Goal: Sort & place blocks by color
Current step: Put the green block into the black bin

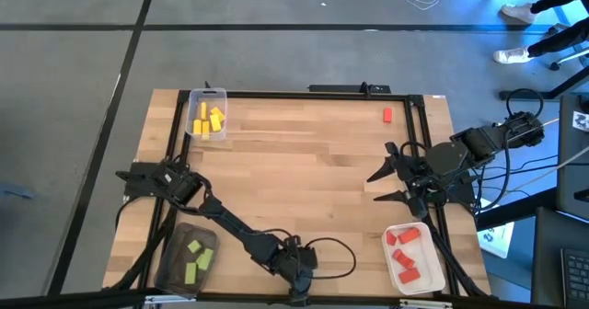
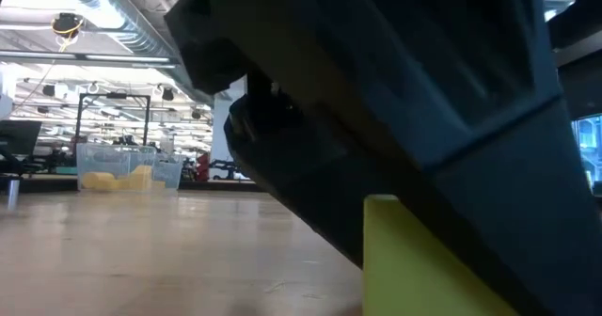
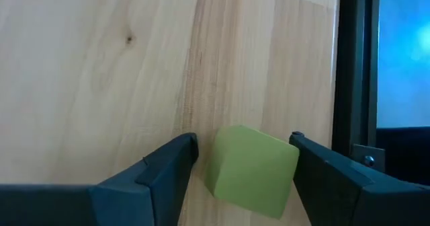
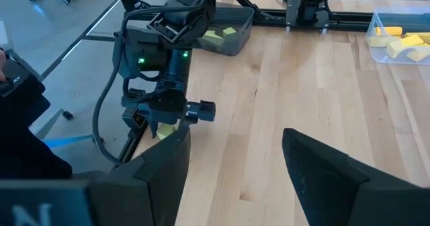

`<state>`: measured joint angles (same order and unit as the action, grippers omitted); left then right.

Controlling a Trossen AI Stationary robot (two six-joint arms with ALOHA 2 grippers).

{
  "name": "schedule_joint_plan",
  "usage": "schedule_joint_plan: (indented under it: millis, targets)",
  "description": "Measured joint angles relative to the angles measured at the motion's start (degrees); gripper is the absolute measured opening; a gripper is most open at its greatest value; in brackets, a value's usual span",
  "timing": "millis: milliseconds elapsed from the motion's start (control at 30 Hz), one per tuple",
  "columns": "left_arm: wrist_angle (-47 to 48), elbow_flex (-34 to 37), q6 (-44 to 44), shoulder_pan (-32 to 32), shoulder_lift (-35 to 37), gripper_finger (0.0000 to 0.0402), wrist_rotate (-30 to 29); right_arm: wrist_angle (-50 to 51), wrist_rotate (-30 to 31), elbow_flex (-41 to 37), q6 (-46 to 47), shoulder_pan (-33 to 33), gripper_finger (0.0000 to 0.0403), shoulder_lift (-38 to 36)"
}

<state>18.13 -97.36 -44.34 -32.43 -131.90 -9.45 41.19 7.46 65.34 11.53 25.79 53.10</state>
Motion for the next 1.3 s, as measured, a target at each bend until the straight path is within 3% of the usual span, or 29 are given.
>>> schedule_joint_plan:
  millis: [133, 467, 833, 1300]
  targets:
    - [0.16, 0.00, -0.14, 0.00, -0.04, 0.0217, -0.31, -0.03, 0.00, 0.00, -0.01, 0.00, 0.0236, 0.00]
    - [0.33, 0.00, -1.88, 0.16, -0.09, 0.0127, -0.96, -0.04, 0.01, 0.00, -0.01, 0.00, 0.0236, 0.00]
    - [3.14, 0.24, 0.82, 0.24, 4.94, 0.0125, -2.88, -0.22, 0.00, 0.00, 0.00, -0.01, 0.0236, 0.02]
    - [26.52, 0.17, -2.91, -0.01, 21.72, 0.0125, -7.22, -0.48, 0.00, 0.00, 0.00, -0.01, 0.0236, 0.04]
